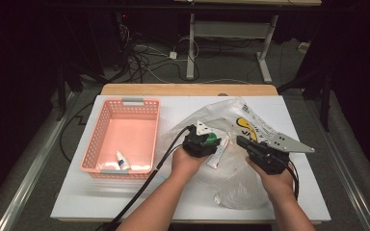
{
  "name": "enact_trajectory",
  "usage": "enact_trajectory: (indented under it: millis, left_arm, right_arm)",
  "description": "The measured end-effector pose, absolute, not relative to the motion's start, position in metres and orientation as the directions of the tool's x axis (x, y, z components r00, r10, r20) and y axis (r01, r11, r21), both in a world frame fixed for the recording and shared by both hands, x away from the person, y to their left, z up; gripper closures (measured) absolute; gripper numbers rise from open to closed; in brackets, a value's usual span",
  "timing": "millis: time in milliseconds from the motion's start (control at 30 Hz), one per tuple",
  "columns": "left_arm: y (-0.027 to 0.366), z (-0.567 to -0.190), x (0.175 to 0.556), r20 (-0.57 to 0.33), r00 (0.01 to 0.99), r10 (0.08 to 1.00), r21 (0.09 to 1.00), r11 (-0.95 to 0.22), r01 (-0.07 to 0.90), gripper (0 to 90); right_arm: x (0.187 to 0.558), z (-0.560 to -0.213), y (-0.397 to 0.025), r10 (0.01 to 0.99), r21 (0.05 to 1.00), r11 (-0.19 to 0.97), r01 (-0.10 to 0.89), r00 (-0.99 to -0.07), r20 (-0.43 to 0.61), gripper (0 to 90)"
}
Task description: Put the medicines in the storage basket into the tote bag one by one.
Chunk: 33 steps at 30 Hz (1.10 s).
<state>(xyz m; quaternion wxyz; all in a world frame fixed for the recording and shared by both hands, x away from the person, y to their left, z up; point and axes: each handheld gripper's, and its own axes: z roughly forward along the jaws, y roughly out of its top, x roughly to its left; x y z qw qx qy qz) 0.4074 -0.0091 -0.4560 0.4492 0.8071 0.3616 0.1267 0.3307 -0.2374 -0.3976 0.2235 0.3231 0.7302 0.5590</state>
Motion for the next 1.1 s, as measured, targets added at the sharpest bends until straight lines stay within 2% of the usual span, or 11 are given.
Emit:
enact_trajectory:
  millis: [767,933,1100]
  left_arm:
    - [-0.015,-0.481,0.426,-0.150,0.667,0.730,0.790,-0.316,0.525,48.8]
    - [-0.012,-0.476,0.424,-0.157,0.674,0.722,0.784,-0.324,0.530,38.1]
    - [-0.007,-0.470,0.415,-0.160,0.686,0.710,0.774,-0.341,0.533,32.1]
  right_arm:
    - [0.331,-0.399,-0.237,0.719,0.958,0.172,0.229,-0.694,0.037,90.0]
    - [0.332,-0.400,-0.237,0.718,0.958,0.173,0.229,-0.695,0.036,90.0]
    - [0.331,-0.398,-0.240,0.720,0.961,0.166,0.222,-0.693,0.035,90.0]
